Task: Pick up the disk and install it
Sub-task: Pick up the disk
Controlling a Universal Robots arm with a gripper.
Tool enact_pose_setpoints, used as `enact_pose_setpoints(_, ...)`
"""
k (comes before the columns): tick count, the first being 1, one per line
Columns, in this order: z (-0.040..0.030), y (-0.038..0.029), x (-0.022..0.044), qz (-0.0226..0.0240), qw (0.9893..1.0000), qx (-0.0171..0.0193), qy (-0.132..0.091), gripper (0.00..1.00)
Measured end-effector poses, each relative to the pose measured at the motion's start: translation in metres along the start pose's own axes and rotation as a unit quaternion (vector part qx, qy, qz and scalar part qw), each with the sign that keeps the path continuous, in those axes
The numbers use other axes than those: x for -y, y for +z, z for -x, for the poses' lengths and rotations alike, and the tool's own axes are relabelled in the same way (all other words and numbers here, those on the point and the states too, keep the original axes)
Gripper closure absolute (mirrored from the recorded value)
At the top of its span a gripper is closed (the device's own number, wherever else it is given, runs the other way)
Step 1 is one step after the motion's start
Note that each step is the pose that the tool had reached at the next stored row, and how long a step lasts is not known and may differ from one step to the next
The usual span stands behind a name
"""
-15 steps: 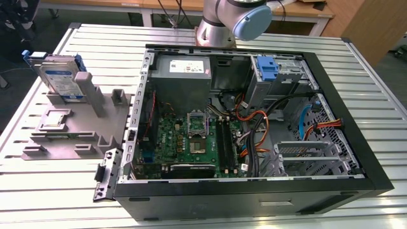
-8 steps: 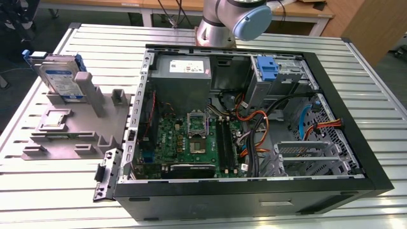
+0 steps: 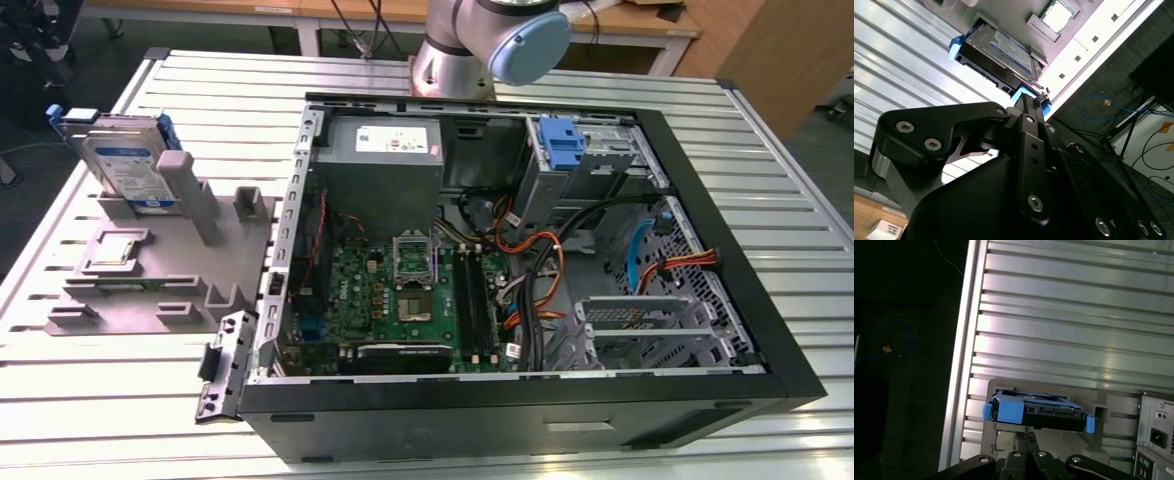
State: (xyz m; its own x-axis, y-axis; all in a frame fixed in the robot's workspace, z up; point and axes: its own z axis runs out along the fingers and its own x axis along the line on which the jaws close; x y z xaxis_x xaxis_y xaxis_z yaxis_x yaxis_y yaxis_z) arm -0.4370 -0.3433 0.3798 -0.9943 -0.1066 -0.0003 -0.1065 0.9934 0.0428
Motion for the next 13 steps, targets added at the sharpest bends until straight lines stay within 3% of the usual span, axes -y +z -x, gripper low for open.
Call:
enact_pose_setpoints(3,0.0,0.0,0.0,0.0,0.9999,-0.0005,-0.011,0.9)
enact_pose_setpoints(7,0.0,0.0001,0.0,0.0001,0.9991,-0.0018,-0.042,0.9)
enact_pose_setpoints(10,0.0,0.0,0.0,0.0,0.9978,-0.0029,-0.067,0.9)
enact_pose_setpoints(13,0.0,0.0,0.0,0.0001,0.9956,-0.0041,-0.093,0.9)
